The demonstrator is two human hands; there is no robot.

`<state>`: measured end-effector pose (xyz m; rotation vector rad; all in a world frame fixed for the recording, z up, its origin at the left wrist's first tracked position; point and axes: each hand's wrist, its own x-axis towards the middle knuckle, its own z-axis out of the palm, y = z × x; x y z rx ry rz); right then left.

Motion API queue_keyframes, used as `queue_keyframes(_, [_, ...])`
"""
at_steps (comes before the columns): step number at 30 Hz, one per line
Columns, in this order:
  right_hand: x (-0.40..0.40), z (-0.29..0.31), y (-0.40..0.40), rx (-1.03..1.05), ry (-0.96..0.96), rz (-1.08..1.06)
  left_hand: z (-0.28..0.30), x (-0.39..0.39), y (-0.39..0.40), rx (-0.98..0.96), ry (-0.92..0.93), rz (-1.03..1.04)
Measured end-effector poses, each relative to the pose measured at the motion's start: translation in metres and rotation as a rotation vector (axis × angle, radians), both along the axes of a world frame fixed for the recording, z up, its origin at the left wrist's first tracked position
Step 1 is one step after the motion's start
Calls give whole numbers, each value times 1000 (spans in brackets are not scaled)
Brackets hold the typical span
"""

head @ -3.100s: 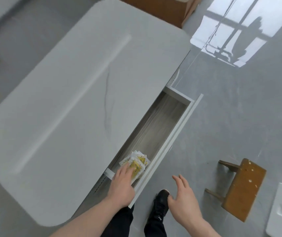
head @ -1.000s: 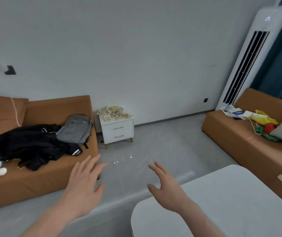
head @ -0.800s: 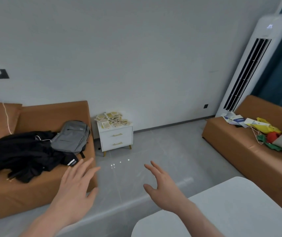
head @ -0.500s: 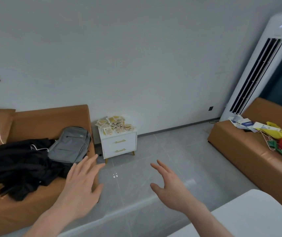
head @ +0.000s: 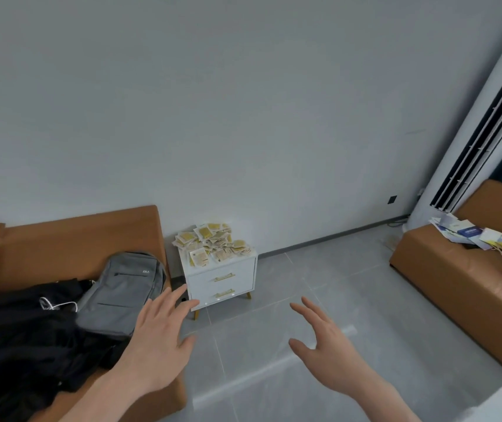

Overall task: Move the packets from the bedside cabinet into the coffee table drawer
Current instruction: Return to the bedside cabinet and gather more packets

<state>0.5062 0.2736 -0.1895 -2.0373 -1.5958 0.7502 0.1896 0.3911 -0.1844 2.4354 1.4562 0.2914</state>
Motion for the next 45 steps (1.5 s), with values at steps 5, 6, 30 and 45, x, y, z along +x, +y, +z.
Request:
queue_keyframes(5, [29,-21,85,-43,16,23,-21,28,85,-34,21,21])
queue_keyframes(6, [37,-25,106,-48,33,26,-25,36,104,-39,26,30])
queue_keyframes(30, [152,-93,509,-230,-1,170,-115,124,472,-318,45,234])
queue_keyframes(45, [130,-244,769,-454,66,130,-276,166,769,-562,270,37])
